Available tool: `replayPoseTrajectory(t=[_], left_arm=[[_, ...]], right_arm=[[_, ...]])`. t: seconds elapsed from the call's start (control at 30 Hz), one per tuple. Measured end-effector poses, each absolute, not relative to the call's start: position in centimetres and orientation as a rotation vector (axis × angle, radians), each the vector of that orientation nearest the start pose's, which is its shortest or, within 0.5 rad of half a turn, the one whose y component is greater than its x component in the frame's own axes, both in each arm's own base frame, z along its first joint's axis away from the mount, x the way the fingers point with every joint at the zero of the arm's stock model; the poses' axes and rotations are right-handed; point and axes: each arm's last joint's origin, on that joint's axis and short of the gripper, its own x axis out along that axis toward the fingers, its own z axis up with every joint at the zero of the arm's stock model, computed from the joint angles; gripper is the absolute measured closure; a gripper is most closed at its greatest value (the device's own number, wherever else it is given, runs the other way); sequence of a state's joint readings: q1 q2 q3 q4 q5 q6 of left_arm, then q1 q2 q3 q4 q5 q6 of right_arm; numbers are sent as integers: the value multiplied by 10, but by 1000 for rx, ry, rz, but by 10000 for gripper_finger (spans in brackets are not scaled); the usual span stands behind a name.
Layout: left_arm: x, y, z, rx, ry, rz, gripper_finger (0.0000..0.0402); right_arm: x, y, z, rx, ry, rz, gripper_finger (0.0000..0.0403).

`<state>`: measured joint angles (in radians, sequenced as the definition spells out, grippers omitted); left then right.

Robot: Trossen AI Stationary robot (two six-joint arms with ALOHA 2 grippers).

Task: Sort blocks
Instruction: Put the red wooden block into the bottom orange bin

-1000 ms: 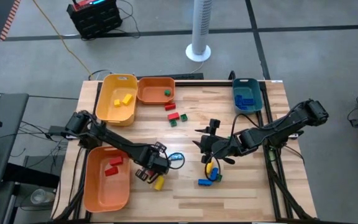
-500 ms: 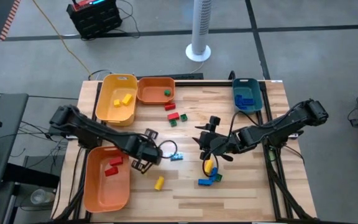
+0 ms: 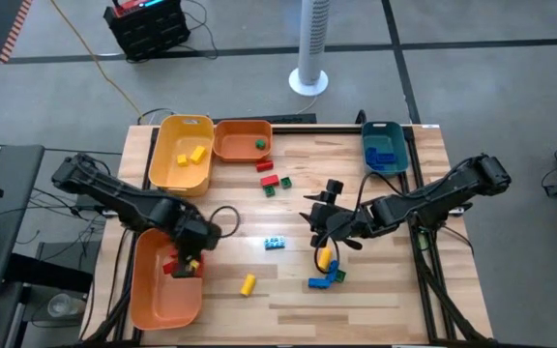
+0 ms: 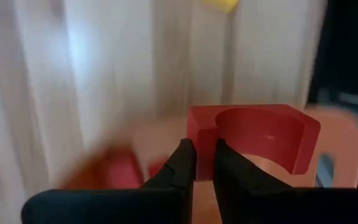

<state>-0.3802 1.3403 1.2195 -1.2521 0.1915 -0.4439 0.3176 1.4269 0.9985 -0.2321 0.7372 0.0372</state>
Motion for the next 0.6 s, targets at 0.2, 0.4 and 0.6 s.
replayPoseTrajectory(t=[0.2, 0.4, 0.6], left_arm=[[177, -89, 262, -252, 1743, 111, 361], [162, -84, 228, -292, 1857, 285, 299], [159, -85, 224, -345, 1920, 244, 236]], right_arm=[[291, 75, 263, -305, 568, -411, 172], [292, 74, 263, -306, 566, -414, 172], [292, 74, 263, -303, 563, -414, 172]])
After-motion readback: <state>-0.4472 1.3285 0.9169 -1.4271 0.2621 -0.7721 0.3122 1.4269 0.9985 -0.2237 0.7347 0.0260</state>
